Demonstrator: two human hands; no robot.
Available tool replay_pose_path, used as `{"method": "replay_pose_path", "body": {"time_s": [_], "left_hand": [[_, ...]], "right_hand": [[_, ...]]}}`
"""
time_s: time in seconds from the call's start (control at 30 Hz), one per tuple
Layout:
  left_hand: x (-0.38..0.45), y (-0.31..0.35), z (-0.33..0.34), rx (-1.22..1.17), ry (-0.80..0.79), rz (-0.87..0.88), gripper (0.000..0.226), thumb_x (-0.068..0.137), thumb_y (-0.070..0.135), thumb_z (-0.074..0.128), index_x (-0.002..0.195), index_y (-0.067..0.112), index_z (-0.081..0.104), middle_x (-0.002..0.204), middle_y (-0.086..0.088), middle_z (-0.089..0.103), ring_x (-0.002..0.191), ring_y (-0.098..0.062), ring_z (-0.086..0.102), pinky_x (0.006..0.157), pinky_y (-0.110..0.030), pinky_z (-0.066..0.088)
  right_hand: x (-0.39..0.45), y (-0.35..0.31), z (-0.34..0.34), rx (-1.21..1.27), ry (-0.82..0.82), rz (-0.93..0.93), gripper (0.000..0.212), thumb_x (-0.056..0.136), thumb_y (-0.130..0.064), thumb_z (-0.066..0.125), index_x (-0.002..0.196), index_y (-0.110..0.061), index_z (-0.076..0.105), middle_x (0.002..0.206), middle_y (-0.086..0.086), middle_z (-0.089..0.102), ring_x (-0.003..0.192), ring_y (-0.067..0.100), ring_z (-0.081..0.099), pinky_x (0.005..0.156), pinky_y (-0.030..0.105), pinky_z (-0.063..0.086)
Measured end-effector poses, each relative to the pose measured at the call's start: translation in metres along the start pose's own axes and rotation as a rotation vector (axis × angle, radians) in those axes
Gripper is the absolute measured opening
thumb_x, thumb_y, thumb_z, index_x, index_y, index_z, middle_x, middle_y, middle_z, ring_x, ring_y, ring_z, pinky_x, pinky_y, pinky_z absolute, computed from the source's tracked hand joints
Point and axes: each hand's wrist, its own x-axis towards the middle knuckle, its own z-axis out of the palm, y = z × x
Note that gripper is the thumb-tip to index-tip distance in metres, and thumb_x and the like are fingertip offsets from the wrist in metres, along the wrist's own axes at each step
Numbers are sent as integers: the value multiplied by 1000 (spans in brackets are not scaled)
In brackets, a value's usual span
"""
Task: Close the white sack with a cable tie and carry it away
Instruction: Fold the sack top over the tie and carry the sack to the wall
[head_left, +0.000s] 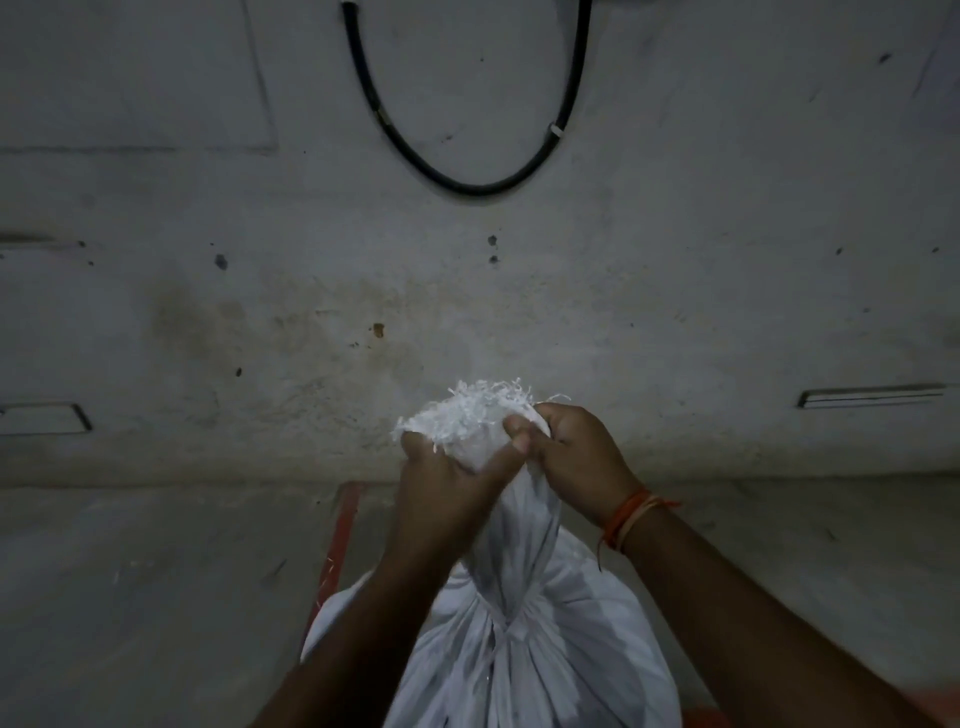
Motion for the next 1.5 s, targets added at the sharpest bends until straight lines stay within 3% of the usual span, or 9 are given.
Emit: {"method": "replay_pose_path", "body": {"time_s": [0.2,0.37,0.53,0.77,0.93,1.1,1.23,1.37,1.5], "left_hand": [[-41,-49,-10,110,452,279,70,73,55,80,121,18,44,118,3,58,108,-9,64,86,-38,59],[-45,-50,-4,464,152,599,78,85,41,73,151,30,34,160,-14,23,148,-16,20,113,-27,28],[-9,-25,2,490,-81,406,91,93,49,59,158,28,-1,168,-4,5,154,-17,9,121,-28,15],[28,-11,-4,535,-275,360,73,70,54,83,130,20,59,124,3,67,110,-12,62,92,-29,52],[50,-7,-10,433,-340,172,65,63,60,83,102,10,72,94,-8,75,82,-23,71,76,-45,61],[53,-7,-6,247,-418,48,34,75,40,84,94,13,76,91,-7,78,87,-26,75,84,-44,62],[55,-10,-10,172,-544,-70,40,79,41,80,104,11,77,98,-8,79,93,-25,76,90,-43,60],[57,-5,-8,235,-591,-250,76,60,66,74,111,9,73,107,-12,76,99,-28,72,93,-42,58],[62,-7,-5,128,-690,-391,74,80,70,59,128,14,63,127,-15,67,116,-33,66,106,-48,50]], "right_hand": [[-3,-3,0,-7,60,55,45,97,-39,55,77,0,64,71,13,66,63,22,60,62,34,45],[-4,-5,-1,86,10,107,42,97,-37,56,80,0,68,78,22,69,68,30,65,67,40,52],[-2,-12,0,191,-115,111,28,95,-33,59,88,-10,75,88,14,76,83,30,72,80,46,57],[2,-4,-9,326,-134,172,20,72,-32,63,74,-16,75,89,11,71,89,30,67,89,51,51],[-17,-3,-17,64,-63,72,57,66,-34,65,120,-34,47,129,-5,36,121,14,40,88,21,43],[-29,7,-18,148,-152,63,52,82,-38,62,132,-27,55,129,-8,61,117,9,59,99,35,53],[-23,14,-28,279,-189,145,24,98,-22,56,117,-18,71,104,1,77,95,17,73,83,41,60],[-19,12,-31,281,-241,183,26,102,-13,51,106,1,72,71,-5,72,58,-2,63,52,12,46],[-16,17,-22,444,-163,259,23,100,-7,51,117,-5,67,107,14,74,90,21,71,76,27,57]]}}
